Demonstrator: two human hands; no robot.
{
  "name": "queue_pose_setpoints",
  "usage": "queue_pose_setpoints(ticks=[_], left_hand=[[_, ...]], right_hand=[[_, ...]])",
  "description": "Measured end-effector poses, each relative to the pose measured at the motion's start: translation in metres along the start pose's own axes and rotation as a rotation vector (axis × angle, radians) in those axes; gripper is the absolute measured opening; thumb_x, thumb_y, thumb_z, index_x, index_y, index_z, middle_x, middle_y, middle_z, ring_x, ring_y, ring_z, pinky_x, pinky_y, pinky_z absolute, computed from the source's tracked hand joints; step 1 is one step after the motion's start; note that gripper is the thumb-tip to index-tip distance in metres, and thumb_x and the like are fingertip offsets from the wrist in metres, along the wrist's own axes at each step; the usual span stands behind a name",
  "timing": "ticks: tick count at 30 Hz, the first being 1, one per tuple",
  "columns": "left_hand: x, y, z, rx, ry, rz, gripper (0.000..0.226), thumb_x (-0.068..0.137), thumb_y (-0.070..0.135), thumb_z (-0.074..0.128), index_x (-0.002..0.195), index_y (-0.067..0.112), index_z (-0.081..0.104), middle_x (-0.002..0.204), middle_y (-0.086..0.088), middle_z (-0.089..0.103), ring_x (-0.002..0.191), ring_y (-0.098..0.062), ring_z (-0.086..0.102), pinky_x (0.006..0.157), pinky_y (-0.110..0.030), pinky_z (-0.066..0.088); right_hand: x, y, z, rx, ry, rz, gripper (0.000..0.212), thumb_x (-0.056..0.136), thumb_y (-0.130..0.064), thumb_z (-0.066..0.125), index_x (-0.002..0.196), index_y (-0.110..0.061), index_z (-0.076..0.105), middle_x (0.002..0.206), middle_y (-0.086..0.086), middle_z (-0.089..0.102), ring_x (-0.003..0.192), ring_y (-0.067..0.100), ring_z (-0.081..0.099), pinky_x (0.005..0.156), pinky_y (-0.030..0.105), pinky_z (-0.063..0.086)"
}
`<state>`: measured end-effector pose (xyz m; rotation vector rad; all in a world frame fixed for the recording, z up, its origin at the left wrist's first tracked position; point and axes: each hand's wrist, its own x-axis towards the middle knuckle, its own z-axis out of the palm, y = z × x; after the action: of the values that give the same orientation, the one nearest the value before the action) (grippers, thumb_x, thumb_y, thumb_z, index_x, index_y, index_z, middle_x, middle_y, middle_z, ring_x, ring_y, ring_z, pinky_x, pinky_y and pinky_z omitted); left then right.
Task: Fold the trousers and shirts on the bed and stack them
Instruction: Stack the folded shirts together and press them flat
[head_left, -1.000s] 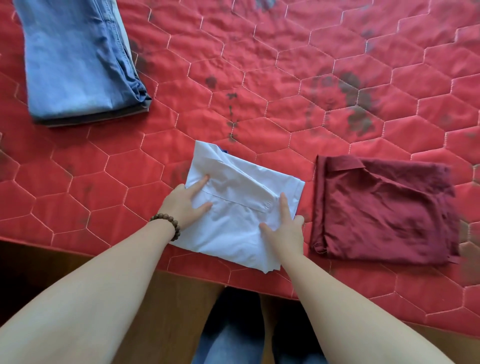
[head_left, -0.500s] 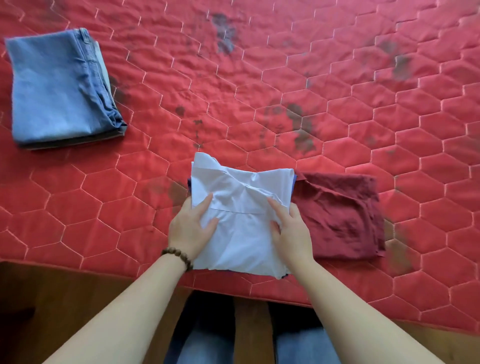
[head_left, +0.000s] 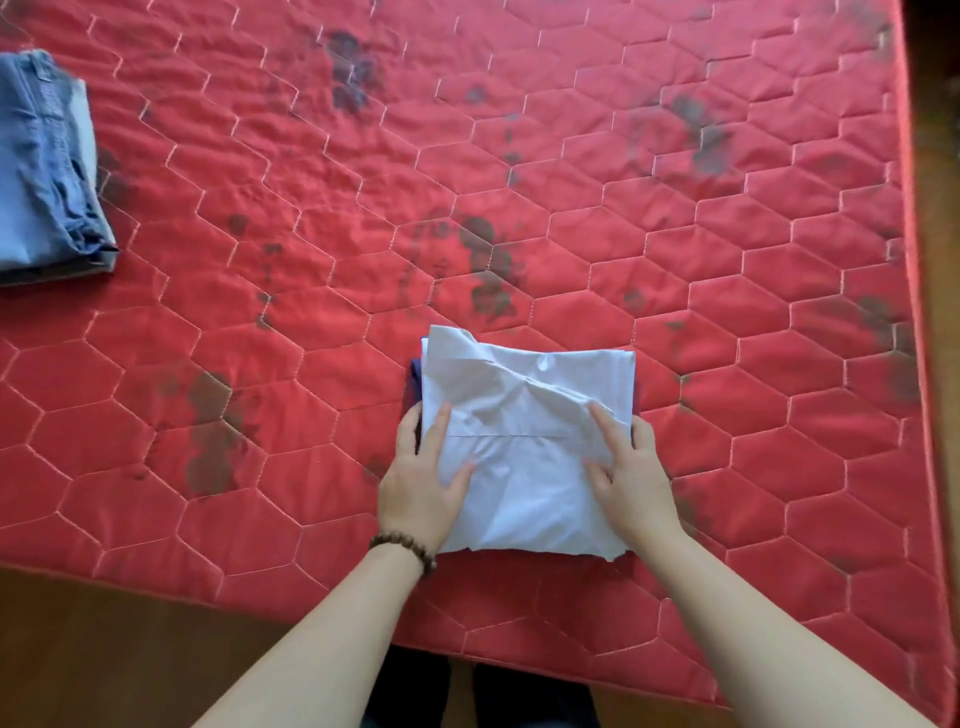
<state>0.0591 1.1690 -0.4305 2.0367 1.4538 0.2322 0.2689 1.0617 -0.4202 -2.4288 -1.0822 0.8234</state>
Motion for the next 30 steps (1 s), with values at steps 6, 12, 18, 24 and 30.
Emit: queue_pose_setpoints(ticks=[6,12,18,24,30], left_hand=[[0.013,-0.024,0.018,-0.14,-0.148,-0.063,0.053,0.085,0.019,0.069,0.135,0.02,0.052,0.141,-0.006,0.037,0.127,-0.019,0.045,0.1,-0.021,0.034],[0.002,-0.01,0.013,-0.04,-0.021,0.07,0.051,0.082,0.004,0.067,0.131,0.01,0.056,0.139,-0.013,0.046,0.127,-0.026,0.049,0.099,-0.026,0.037],[-0.008,-0.028,0.013,-0.035,-0.07,-0.094,0.048,0.089,0.006,0.06,0.136,0.01,0.051,0.145,-0.013,0.037,0.133,-0.026,0.04,0.108,-0.033,0.036],[0.004,-0.02,0.008,0.275,0.142,0.122,0.036,0.081,0.013,0.058,0.116,0.013,0.065,0.137,-0.018,0.048,0.127,-0.036,0.044,0.104,-0.053,0.033],[0.039,-0.023,0.034,0.517,-0.084,0.312,0.058,0.091,0.038,0.031,0.147,0.022,0.035,0.157,-0.012,0.018,0.145,-0.034,0.016,0.114,-0.058,0.017]], right_hand=[[0.003,0.036,0.017,0.044,-0.118,0.106,0.069,0.092,-0.028,0.056,0.141,-0.058,0.018,0.116,-0.001,0.03,0.078,0.017,0.051,0.082,0.032,0.043],[0.001,0.018,0.019,-0.074,0.102,0.004,0.058,0.091,-0.006,0.052,0.143,-0.03,0.042,0.106,0.007,0.042,0.067,0.033,0.052,0.07,0.043,0.048],[-0.002,0.023,0.031,-0.045,-0.068,0.034,0.058,0.095,-0.011,0.049,0.147,-0.031,0.033,0.112,-0.004,0.034,0.082,0.02,0.05,0.073,0.03,0.04],[0.003,0.004,0.038,-0.424,0.346,-0.101,0.05,0.08,-0.009,0.064,0.129,-0.012,0.057,0.139,0.021,0.046,0.126,0.039,0.044,0.107,0.056,0.029],[0.022,-0.001,0.077,-0.582,0.165,-0.341,0.054,0.087,-0.026,0.054,0.139,-0.012,0.049,0.151,0.013,0.036,0.14,0.034,0.031,0.11,0.063,0.023]])
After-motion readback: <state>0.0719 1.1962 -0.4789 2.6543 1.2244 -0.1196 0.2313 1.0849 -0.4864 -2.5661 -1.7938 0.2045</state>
